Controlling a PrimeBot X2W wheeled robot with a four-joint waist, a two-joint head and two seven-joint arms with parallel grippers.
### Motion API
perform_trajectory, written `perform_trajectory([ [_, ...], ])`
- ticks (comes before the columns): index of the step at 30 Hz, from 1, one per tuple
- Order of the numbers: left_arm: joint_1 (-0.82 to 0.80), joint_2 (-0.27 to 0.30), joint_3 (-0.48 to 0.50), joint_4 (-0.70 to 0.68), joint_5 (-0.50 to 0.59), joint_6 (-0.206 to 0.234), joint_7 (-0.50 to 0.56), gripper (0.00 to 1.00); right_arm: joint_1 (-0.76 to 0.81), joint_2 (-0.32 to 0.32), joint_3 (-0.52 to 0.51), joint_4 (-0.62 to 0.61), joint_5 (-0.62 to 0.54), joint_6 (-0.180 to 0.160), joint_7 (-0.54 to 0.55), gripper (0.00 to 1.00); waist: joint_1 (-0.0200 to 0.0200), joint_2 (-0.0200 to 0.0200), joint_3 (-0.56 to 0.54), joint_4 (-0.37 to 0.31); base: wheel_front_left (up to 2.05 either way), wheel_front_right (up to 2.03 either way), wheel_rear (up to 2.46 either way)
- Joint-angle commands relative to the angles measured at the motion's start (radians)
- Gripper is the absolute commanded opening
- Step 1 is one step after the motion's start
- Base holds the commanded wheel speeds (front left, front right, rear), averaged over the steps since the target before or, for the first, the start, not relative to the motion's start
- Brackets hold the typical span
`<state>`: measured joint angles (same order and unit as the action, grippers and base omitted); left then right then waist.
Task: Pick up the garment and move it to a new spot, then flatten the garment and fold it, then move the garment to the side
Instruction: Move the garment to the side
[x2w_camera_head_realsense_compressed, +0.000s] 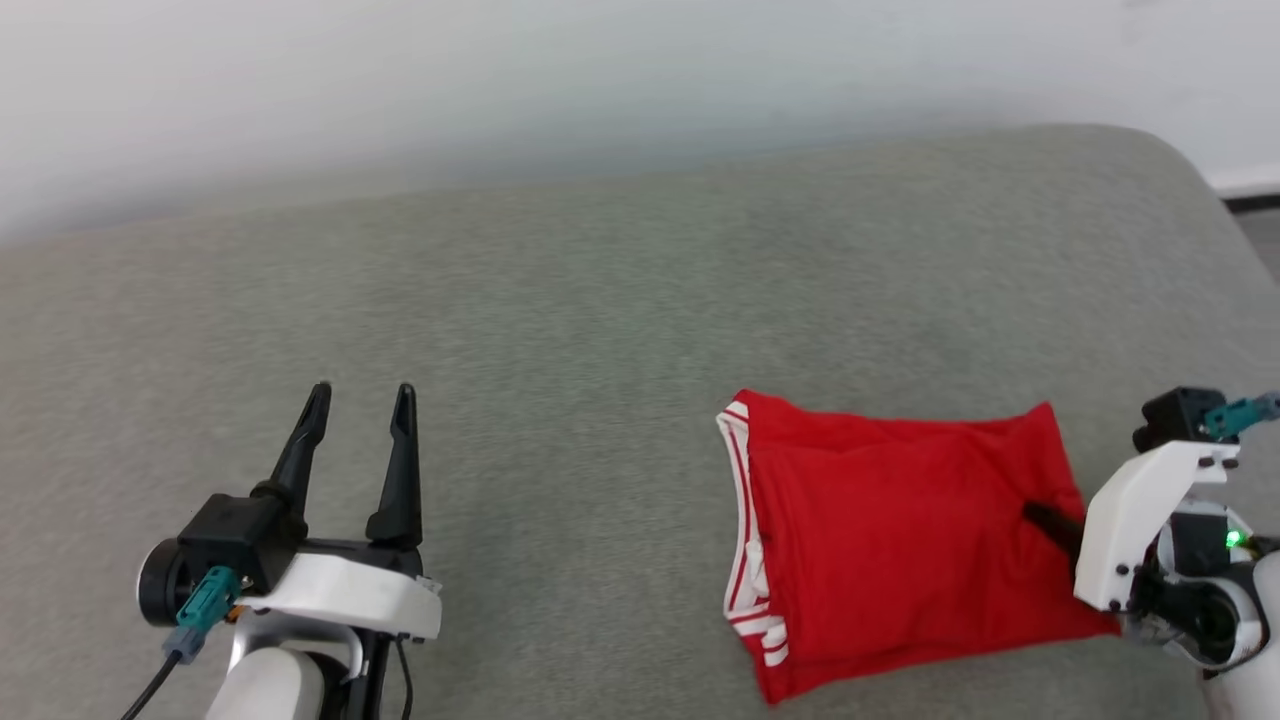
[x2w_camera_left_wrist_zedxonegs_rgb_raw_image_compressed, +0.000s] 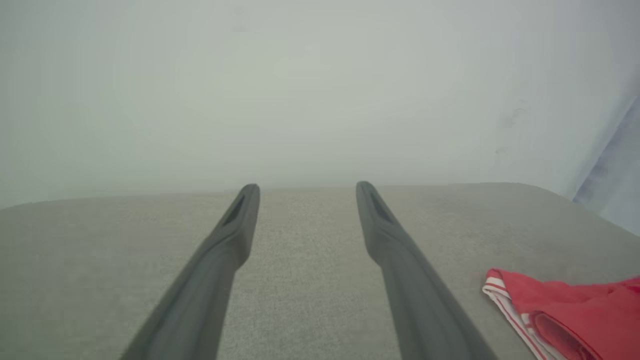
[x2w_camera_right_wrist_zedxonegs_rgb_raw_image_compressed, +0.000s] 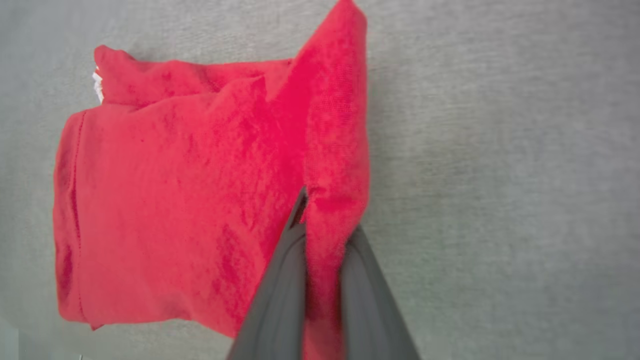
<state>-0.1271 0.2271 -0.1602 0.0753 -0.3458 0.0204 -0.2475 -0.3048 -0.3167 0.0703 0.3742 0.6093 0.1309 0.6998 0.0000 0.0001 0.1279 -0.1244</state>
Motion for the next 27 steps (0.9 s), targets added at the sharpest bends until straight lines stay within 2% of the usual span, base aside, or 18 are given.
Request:
perform_trajectory([
  [1,-0.019,0.005,-0.007,-0.013,0.007,-0.003,0.005,1.00,-0.029,-0.010,0.002,0.014,-0.008,0.000,-0.015,0.00,0.0000,-0.0001,0.045,-0.101,0.00,0.00,0.00],
  [7,-0.114,0.033,-0.040,-0.079,0.039,-0.022,0.053,1.00,-0.127,-0.040,-0.005,0.087,-0.036,0.000,-0.117,0.00,0.0000,-0.0001,0.189,-0.199,0.00,0.00,0.00],
  [12,-0.198,0.052,-0.057,-0.135,0.063,-0.032,0.091,1.00,-0.216,-0.087,-0.045,0.167,-0.081,-0.001,-0.218,0.00,0.0000,-0.0001,0.305,-0.237,0.00,0.00,0.00],
  [21,-0.298,0.091,-0.056,-0.233,0.090,-0.030,0.157,1.00,-0.408,-0.186,-0.193,0.309,-0.191,-0.001,-0.420,0.00,0.0000,-0.0001,0.457,-0.248,0.00,0.00,0.00],
  [27,-0.332,0.116,-0.048,-0.289,0.107,-0.020,0.190,1.00,-0.488,-0.186,-0.249,0.372,-0.245,-0.001,-0.540,0.00,0.0000,-0.0001,0.517,-0.231,0.00,0.00,0.00],
])
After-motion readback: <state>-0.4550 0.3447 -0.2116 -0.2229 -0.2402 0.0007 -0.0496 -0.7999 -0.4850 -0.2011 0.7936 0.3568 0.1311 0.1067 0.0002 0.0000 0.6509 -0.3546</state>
